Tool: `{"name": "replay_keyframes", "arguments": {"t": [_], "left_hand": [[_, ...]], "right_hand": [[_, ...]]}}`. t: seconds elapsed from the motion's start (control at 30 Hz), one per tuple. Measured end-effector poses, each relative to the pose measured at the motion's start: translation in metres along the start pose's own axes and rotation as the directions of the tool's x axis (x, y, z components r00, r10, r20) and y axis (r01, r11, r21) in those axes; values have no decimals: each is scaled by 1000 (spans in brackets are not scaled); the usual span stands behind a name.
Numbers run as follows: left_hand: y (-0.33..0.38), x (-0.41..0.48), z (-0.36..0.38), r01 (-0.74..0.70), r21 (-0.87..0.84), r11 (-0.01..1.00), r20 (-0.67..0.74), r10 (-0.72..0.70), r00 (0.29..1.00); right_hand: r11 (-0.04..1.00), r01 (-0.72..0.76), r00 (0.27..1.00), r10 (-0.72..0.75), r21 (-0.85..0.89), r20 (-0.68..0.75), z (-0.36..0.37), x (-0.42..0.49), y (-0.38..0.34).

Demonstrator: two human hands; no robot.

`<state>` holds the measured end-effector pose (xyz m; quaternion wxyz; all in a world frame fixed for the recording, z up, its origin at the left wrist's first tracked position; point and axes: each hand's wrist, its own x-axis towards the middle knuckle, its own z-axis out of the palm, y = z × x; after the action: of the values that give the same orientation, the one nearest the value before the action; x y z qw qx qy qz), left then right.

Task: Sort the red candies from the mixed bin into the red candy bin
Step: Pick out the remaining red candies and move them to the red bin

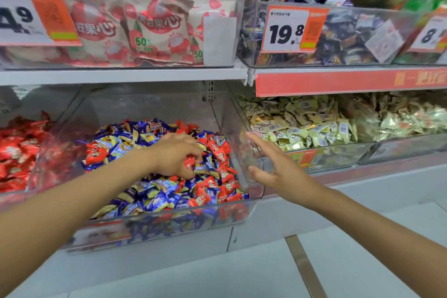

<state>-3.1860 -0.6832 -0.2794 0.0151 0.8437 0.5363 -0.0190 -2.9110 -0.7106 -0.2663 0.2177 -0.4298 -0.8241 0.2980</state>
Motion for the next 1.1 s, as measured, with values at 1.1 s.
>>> {"name": "replay_keyframes", "arguments": {"t": [1.1], "left_hand": [[-51,-97,-33,249,-529,812,-198,-402,894]], "right_hand": [[996,-36,977,17,85,213,55,94,-65]]}}
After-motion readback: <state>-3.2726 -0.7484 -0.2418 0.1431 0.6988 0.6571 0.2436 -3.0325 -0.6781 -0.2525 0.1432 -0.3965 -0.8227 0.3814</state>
